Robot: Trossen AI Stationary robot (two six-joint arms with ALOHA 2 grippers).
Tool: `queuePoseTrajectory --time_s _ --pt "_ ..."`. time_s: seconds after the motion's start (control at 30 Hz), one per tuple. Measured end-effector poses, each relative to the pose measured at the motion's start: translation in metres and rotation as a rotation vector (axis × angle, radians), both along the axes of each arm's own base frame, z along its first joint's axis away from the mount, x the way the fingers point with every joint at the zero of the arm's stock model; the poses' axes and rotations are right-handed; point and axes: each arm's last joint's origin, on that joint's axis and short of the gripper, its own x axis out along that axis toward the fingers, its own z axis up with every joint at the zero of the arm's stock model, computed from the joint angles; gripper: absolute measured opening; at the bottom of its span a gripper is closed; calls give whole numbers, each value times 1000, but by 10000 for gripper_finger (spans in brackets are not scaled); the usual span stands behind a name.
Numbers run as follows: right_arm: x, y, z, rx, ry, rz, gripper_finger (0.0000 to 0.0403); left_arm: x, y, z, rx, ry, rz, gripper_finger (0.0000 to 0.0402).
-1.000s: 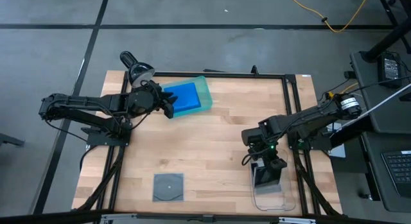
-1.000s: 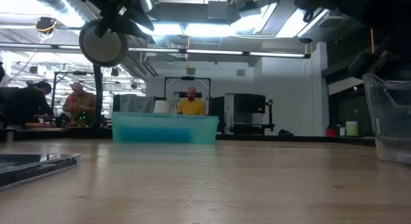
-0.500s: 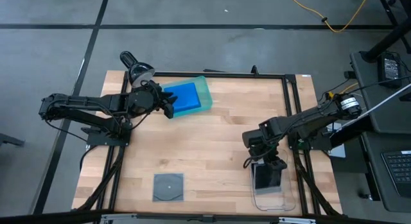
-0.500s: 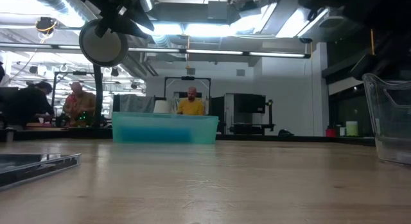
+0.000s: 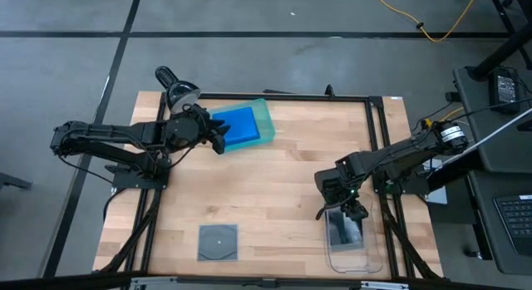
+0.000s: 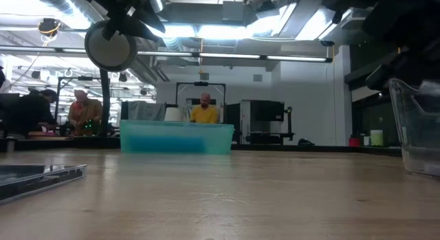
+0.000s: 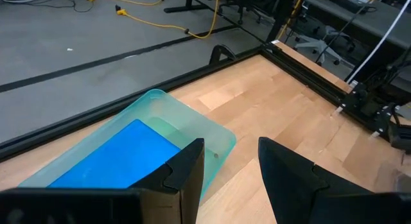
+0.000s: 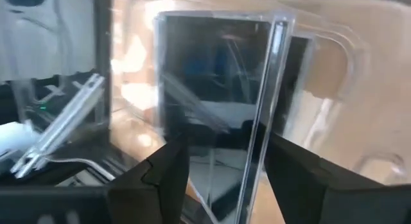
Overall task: Pick & place jewel cases by type
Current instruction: Put the right black CD case into the transparent bin, then put the black CD case into the transparent bin
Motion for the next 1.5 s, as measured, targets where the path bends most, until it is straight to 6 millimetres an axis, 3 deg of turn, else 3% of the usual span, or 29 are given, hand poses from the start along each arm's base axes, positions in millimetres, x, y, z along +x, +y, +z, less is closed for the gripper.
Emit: queuePoseTrajectory --time_s 0.4,0.53,0.77,0.97,1.13,1.3,1.5 --pt "-10 -7 2 -180 59 -31 195 0 0 0 0 -1 0 141" --pt "-8 -11 24 -319 -22 -33 195 0 0 0 -1 -3 -2 141" --pt "1 -21 83 -596 -386 -192 182 5 -8 -2 -101 -9 -164 141" --pt "-1 -34 123 -798 -779 -598 174 21 -38 -18 -189 71 -365 139" --pt "0 -39 137 -874 -990 -868 173 31 -69 -35 -259 136 -442 104" --pt "5 -38 134 -919 -1047 -812 157 34 -107 -53 -367 204 -529 19" --pt "6 -38 132 -903 -1043 -755 66 28 -157 -81 -516 298 -543 1"
